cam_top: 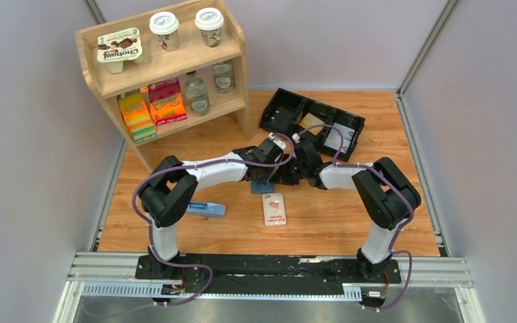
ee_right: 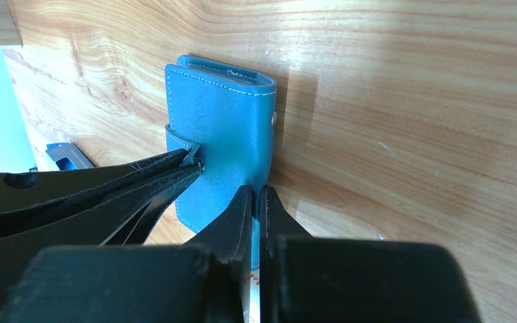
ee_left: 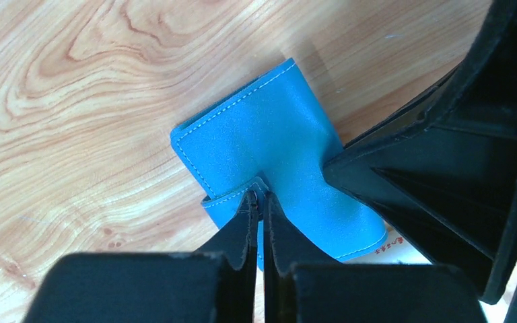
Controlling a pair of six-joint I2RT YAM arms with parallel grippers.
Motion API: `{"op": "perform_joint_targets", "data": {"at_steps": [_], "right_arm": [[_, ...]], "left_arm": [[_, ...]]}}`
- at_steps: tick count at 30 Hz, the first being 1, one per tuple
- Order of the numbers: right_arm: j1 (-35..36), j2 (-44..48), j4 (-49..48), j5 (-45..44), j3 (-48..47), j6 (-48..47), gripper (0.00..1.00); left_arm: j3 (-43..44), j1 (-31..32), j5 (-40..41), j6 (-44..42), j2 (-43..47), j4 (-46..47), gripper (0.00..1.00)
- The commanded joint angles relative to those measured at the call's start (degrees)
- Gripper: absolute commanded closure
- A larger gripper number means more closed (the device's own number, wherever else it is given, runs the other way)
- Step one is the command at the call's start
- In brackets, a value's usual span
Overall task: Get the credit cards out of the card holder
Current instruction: Open the card holder at the center of the board.
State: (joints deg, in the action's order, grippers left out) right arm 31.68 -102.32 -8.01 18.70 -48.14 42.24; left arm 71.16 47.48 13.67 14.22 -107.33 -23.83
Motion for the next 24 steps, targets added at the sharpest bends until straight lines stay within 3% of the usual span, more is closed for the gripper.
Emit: {"op": "perform_joint_targets", "data": {"at_steps": [1,9,16,18,24], "right_arm": [[0.0,0.6,3.7,-4.0,2.3,-2.1,1.0],[-0.9,2.9,3.6,-5.2,2.9,-1.8,1.0],[-1.0,3.4,7.3,-8.0,-0.6,-4.4,0.95],[-1.0,3.9,7.8,-8.6,-1.8,-5.0,0.85],[-1.1,10.2,13.4,-16.2,-2.3,-5.6,0.25]], "left_arm": [[-1.5,-1.9,0.4,1.2,0.9,1.2,1.0],[-14.8,-13.0,-12.6,14.5,13.1,13.7,1.0],[-21.7,-19.7,-25.7,24.9,14.2,23.0,1.0],[-21.5,-19.8,-27.4,25.3,15.0,23.5,1.0],[-18.2,-19.4,-31.3,24.0,19.0,26.7,1.0]]}}
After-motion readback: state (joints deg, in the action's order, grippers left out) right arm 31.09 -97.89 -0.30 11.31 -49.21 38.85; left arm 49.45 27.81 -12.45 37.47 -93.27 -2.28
